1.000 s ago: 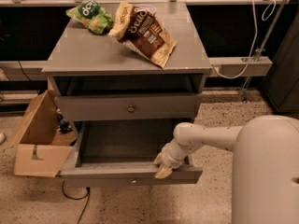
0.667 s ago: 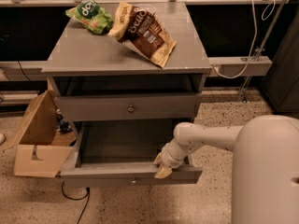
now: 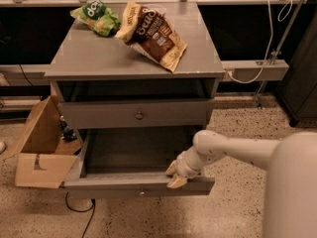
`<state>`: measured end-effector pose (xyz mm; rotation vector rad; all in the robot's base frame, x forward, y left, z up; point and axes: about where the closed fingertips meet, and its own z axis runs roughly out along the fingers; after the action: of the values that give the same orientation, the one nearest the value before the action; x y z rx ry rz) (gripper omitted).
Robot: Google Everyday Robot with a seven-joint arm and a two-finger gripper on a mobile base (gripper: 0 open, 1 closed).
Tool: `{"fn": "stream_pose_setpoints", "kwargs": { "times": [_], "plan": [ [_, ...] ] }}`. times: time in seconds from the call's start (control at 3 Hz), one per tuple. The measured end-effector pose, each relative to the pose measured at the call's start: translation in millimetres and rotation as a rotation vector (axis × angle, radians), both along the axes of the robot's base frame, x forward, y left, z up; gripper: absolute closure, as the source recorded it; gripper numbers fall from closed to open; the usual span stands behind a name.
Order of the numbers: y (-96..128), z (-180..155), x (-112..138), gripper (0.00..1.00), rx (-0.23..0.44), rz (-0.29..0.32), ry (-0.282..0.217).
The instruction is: Open middle drawer
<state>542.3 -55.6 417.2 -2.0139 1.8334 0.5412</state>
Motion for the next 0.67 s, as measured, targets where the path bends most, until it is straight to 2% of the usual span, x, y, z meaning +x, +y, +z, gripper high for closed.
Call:
{"fn": "stream_pose_setpoints", "kwargs": {
  "times": [0.33,0.67],
  "plan": [
    [-34,57,-7,0.0,0.195,-0.008,-0.116],
    [-71,104,-18,0.0,0.259,-0.025,-0.216]
  ]
}}
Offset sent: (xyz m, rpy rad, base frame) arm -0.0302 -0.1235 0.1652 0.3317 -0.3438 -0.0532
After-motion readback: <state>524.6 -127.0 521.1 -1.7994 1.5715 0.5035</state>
